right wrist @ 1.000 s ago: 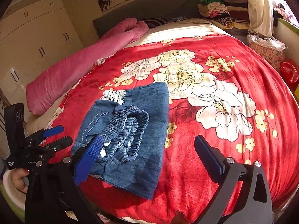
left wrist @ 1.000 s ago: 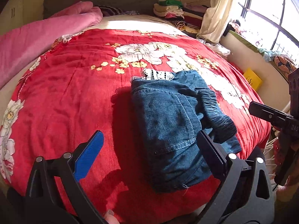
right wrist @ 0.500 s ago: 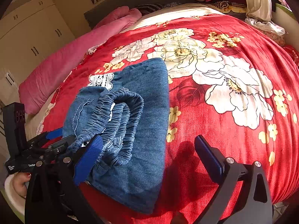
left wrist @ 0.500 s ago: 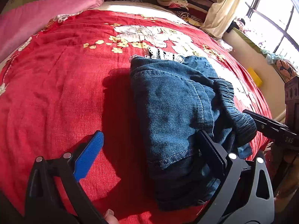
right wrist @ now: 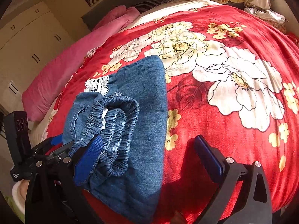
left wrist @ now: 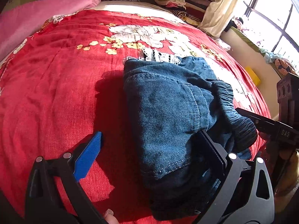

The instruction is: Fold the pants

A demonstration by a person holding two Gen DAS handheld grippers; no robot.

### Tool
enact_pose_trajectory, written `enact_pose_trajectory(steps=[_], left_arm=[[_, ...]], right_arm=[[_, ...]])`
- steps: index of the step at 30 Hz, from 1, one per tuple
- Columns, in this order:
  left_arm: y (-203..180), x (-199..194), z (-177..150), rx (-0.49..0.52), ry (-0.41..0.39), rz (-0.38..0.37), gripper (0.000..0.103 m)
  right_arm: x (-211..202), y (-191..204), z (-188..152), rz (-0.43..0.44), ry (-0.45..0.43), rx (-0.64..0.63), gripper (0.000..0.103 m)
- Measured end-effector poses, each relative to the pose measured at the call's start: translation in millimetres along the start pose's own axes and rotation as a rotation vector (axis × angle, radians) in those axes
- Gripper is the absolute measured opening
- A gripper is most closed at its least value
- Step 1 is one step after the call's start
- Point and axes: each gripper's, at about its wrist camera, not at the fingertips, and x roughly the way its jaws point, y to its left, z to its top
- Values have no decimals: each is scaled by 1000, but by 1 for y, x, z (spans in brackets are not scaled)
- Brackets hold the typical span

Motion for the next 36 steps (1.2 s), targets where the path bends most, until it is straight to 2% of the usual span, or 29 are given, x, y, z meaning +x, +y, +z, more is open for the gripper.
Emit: enact_pose_trajectory(steps=[7, 9, 11, 12, 14, 16, 18, 21, 22, 24, 26, 31, 36], left_arm=[[-1, 6, 3, 8, 0, -1, 93], [-1, 8, 3, 9, 1, 0, 93], [-1, 9, 4, 11, 0, 0, 93], [-2, 10, 4, 11, -1, -1, 93], [-2, 11, 4, 15, 0, -2, 93], [-3, 11, 4, 17, -2, -8, 93], [-4, 12, 4, 15, 0, -23, 93], [-8, 13, 4, 26, 13, -56, 69], [-11, 12, 3, 34, 16, -69, 59], [-15, 10, 3, 48, 14, -70, 50], [-14, 8, 4, 37, 13, -85, 37], [-18, -4, 7, 37, -13, -98, 24], [-28, -21, 15, 58, -57, -104, 22]], right_arm=[[15, -1, 4, 47, 13, 6, 97], [17, 1, 4, 66, 15, -1, 94], [18, 4, 3, 88, 22, -9, 80], [19, 5, 2, 109, 27, -7, 70], [19, 6, -1, 137, 30, 1, 63], [19, 4, -2, 168, 27, 14, 48], [18, 5, -5, 203, 25, 29, 39], [15, 9, -7, 192, 7, 11, 36], [14, 11, -8, 188, 4, 10, 35], [12, 15, -8, 167, -7, -5, 34], [8, 21, -9, 143, -20, -27, 32], [-1, 34, -7, 90, -53, -77, 28], [-15, 41, -3, 67, -89, -115, 26]])
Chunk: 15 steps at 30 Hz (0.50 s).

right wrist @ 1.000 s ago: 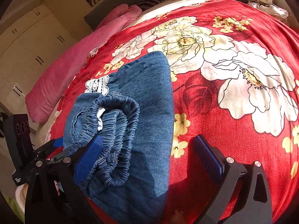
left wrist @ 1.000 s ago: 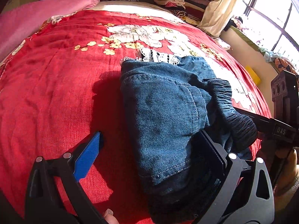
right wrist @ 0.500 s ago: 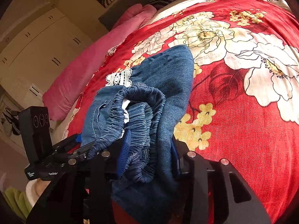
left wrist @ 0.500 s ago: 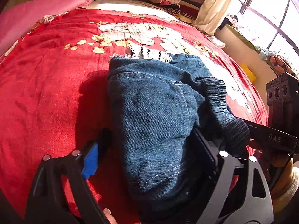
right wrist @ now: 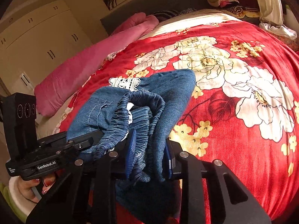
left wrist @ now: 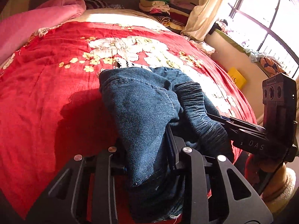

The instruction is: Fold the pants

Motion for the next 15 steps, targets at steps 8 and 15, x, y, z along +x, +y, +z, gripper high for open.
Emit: enact_pose_trajectory(steps=[8, 15], left_arm=[[-9, -16, 34, 30, -68, -4, 22], [-12, -13, 73, 64, -108, 20, 22]], right_arm=[[-23, 11, 30, -16, -83, -56, 24], [-24, 14, 67, -38, -126, -99, 24]])
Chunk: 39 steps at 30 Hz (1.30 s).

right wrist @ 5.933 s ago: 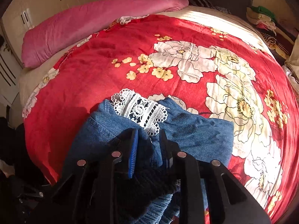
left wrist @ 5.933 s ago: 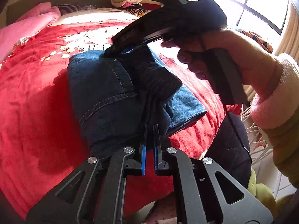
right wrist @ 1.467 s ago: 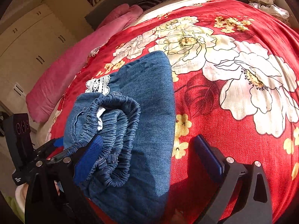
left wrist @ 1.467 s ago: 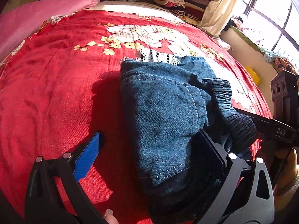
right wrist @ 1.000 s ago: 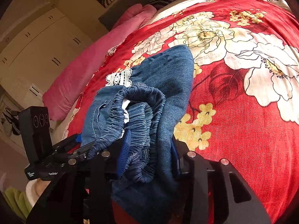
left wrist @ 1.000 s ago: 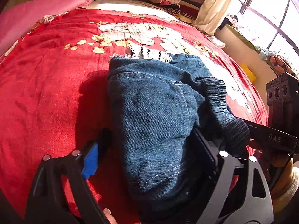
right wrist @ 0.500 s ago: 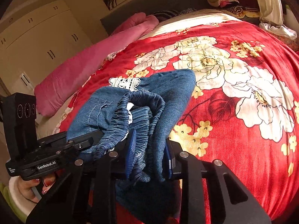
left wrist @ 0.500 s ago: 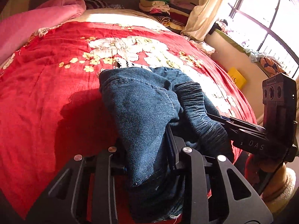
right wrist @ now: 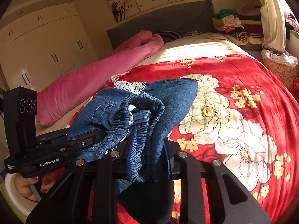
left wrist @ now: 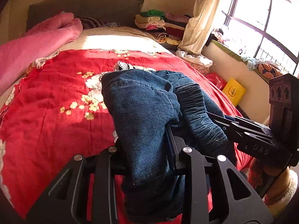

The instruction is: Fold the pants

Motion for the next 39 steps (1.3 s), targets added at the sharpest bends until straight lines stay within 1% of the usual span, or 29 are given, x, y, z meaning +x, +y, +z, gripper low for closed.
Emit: enact_pose_trajectory(steps=[5, 12, 22, 27, 29, 31, 32, 33, 35, 36, 38, 39], left_arm=[[0, 13, 18, 19, -16, 14, 22], [5, 39, 29, 19, -9, 26, 22], [19, 75, 24, -4, 37, 32, 22], [30, 96, 11, -31, 93, 45, 23], [34, 98, 6, -44, 100, 44, 25], [37, 99, 4, -51, 104, 40, 27], [38, 98, 4, -51, 104, 43, 30], [38, 98, 2, -48, 103, 48, 31], [41, 97, 0, -49, 101, 57, 34], [43, 96, -1, -54, 101, 57, 35], [45, 95, -4, -59, 99, 66, 40], [46, 94, -5, -59, 99, 73, 41]], right_arm=[[14, -13, 21, -17, -11, 8, 24], [38, -28, 34, -51, -1, 14, 24], [72, -49, 30, -73, 52, 48, 24], [96, -63, 19, -97, 117, 75, 24], [103, -68, 13, -123, 140, 76, 24], [105, -72, 9, -125, 147, 85, 25], [105, -74, 7, -133, 148, 91, 25], [103, -74, 5, -148, 150, 90, 25], [103, -78, 2, -200, 161, 75, 32], [102, -80, 1, -209, 163, 79, 36], [97, -81, -1, -224, 155, 73, 37], [93, -80, -1, -245, 146, 62, 38]])
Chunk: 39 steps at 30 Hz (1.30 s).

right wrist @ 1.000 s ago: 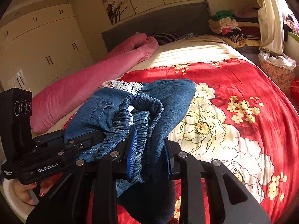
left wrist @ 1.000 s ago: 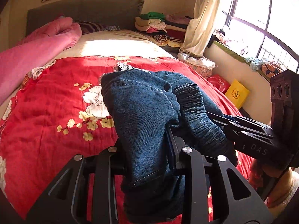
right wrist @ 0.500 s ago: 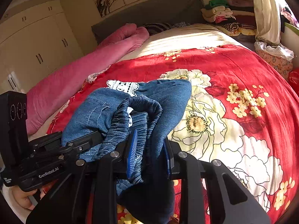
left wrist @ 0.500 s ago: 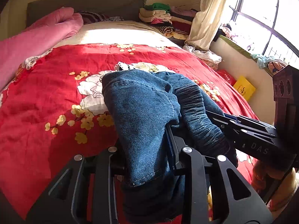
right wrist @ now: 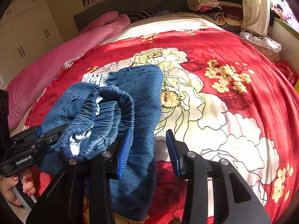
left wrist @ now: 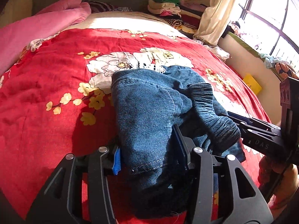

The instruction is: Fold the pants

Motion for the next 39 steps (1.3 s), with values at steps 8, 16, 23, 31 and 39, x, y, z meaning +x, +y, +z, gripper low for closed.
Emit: enact_pose_trajectory(steps=[8, 16, 23, 31, 39], left_arm=[[2, -31, -2, -23, -63, -6, 45], [-19, -45, -2, 32, -90, -50, 45], [-19, -17, -12, 41, -4, -44, 47], [-16, -18, -15, 36, -2, -32, 49], [-22, -32, -17, 34, -17, -32, 57]], right_arm=[[-33, 16, 1, 53, -95, -53, 39], [-6, 33, -8, 93, 32, -97, 39], [4, 18, -16, 125, 62, -30, 39], [-10, 19, -16, 106, 41, -18, 52], [-37, 19, -21, 76, -6, -17, 66]])
